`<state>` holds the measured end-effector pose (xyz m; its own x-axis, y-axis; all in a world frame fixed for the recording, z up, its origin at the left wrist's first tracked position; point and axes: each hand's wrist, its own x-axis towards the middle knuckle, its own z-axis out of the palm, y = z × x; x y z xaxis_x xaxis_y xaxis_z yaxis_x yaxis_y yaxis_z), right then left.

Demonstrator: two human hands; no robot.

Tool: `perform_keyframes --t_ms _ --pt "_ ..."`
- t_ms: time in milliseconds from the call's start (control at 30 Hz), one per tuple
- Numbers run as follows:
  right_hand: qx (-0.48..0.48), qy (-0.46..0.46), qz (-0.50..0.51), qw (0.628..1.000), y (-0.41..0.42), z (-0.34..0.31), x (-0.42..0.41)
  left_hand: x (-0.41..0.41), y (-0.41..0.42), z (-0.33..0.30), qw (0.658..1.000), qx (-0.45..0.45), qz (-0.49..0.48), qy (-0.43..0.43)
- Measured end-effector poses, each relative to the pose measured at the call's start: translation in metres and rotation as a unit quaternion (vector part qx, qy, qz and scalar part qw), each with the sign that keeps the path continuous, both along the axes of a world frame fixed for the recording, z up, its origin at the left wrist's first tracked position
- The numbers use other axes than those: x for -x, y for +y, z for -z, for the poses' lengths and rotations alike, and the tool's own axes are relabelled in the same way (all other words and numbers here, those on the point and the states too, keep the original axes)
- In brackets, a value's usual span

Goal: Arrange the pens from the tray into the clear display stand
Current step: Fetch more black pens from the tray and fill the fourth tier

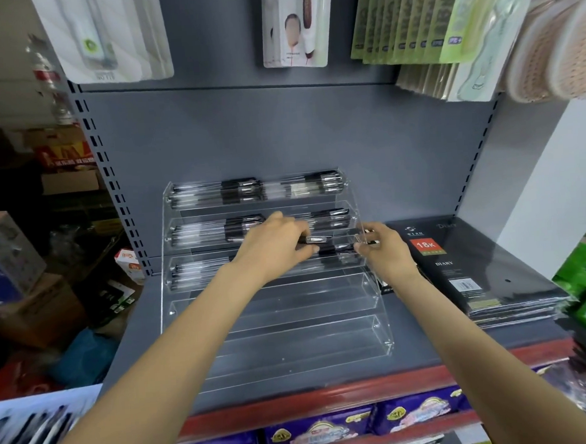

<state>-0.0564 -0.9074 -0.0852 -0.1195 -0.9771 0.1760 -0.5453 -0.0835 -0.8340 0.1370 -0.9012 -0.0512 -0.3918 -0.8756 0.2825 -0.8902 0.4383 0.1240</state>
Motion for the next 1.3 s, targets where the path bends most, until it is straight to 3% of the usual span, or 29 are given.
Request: perform_keyframes --t_ms 67,133,267,400,467,667,800,1300 --pt "0.098 0.063 0.012 0.993 0.008 -0.005 -0.004 -0.002 0.004 -0.002 1.0 -0.019 0.01 0.016" --pt "0.147 0.051 -0.034 0.987 0.017 -0.017 -0.012 -0.001 0.005 -0.004 0.999 -0.024 0.006 0.021" --pt "0.112 -0.028 -0.147 0.982 0.021 -0.029 -0.022 0.004 0.003 -0.001 0.997 -0.035 0.025 0.059" --pt "0.094 -0.102 -0.114 0.984 0.017 -0.024 -0.009 -0.008 0.006 0.002 0.98 -0.045 0.055 0.188" --pt "0.092 -0.12 -0.087 0.985 0.014 -0.019 0.0 -0.016 0.008 0.004 0.977 -0.035 0.051 0.205" --pt "0.077 -0.035 -0.003 0.996 0.008 -0.005 0.01 -0.012 0.002 0.013 0.985 -0.02 -0.035 0.168" --pt "-0.038 -0.067 -0.044 0.996 0.006 0.004 0.016 -0.005 0.0 0.016 0.989 -0.046 -0.068 0.124" --pt "-0.035 -0.105 -0.048 0.993 0.004 0.01 0.016 0.011 -0.008 0.015 0.994 -0.037 -0.094 0.046"
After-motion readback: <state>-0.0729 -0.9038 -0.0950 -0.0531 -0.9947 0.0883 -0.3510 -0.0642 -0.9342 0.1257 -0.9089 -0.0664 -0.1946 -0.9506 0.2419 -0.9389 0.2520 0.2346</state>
